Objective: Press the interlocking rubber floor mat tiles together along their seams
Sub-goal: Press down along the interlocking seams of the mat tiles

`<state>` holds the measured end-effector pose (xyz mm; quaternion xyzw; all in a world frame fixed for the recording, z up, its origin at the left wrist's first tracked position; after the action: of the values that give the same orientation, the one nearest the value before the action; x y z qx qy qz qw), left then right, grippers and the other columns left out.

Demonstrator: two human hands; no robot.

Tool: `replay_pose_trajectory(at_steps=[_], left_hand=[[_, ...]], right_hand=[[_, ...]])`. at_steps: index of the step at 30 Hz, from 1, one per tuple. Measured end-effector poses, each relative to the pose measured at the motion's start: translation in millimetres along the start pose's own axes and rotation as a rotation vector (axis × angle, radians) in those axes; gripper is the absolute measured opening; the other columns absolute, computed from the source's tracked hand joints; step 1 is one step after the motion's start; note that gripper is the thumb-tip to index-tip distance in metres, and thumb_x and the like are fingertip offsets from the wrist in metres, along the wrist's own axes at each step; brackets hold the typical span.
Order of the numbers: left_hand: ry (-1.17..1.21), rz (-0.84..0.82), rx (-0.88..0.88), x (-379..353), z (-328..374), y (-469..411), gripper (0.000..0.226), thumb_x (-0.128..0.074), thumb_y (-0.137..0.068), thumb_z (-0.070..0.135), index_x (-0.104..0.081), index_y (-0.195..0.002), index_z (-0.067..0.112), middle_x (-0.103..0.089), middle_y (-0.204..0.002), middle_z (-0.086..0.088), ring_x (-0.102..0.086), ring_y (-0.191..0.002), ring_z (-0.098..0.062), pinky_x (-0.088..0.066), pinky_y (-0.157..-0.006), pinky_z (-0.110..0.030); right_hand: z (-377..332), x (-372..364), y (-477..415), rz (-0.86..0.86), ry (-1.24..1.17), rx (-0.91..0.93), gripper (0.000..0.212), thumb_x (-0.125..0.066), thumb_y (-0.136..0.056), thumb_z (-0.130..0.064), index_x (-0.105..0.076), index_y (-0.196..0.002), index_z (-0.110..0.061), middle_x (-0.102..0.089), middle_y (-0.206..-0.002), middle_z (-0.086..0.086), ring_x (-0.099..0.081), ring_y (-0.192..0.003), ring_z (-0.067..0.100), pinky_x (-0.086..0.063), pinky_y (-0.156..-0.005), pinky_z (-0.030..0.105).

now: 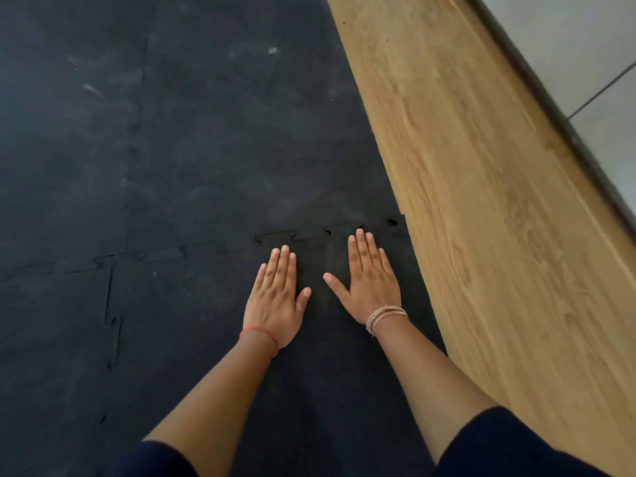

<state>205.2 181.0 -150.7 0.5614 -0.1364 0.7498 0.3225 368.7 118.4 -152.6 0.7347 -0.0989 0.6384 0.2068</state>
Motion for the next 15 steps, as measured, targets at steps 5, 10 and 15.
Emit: replay_pose_trajectory(at_steps=[5, 10, 15], left_hand=[[-0.017, 0.025, 0.029, -14, 7, -8, 0.06, -0.008, -0.09, 0.047, 0.022, -0.134, 0.018, 0.025, -0.145, 0.002, 0.026, -0.134, -0.011, 0.015, -0.111, -0.029], [-0.036, -0.003, 0.034, -12, 10, -10, 0.061, -0.012, -0.092, 0.045, 0.018, -0.135, 0.016, 0.022, -0.147, 0.001, 0.023, -0.134, -0.01, 0.014, -0.112, -0.029], [-0.03, -0.012, 0.009, -13, 24, 7, 0.063, -0.019, -0.093, 0.041, 0.009, -0.139, 0.01, 0.013, -0.152, -0.006, 0.016, -0.138, -0.015, 0.01, -0.113, -0.031]], right_hand=[[3, -10, -4, 0.057, -0.064, 0.015, 0.084, -0.01, -0.084, -0.067, 0.0, -0.145, -0.01, -0.001, -0.156, 0.009, 0.006, -0.141, 0.018, 0.002, -0.114, 0.037], [8, -6, -6, -0.017, -0.062, 0.016, 0.085, -0.014, -0.084, -0.067, 0.006, -0.145, -0.011, 0.007, -0.156, 0.006, 0.012, -0.141, 0.017, 0.005, -0.113, 0.036], [31, -3, 23, -0.013, -0.049, -0.021, 0.086, -0.016, -0.086, -0.067, 0.01, -0.144, -0.009, 0.013, -0.155, 0.01, 0.015, -0.14, 0.021, 0.007, -0.113, 0.035]])
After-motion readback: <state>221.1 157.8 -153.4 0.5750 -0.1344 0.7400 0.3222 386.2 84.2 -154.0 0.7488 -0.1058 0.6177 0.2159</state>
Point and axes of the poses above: each hand's wrist, its own y-axis away from the middle knuckle, its own x-axis out of the back of the hand, z = x × y, the point moved 1 cm from there along -y, towards the middle knuckle
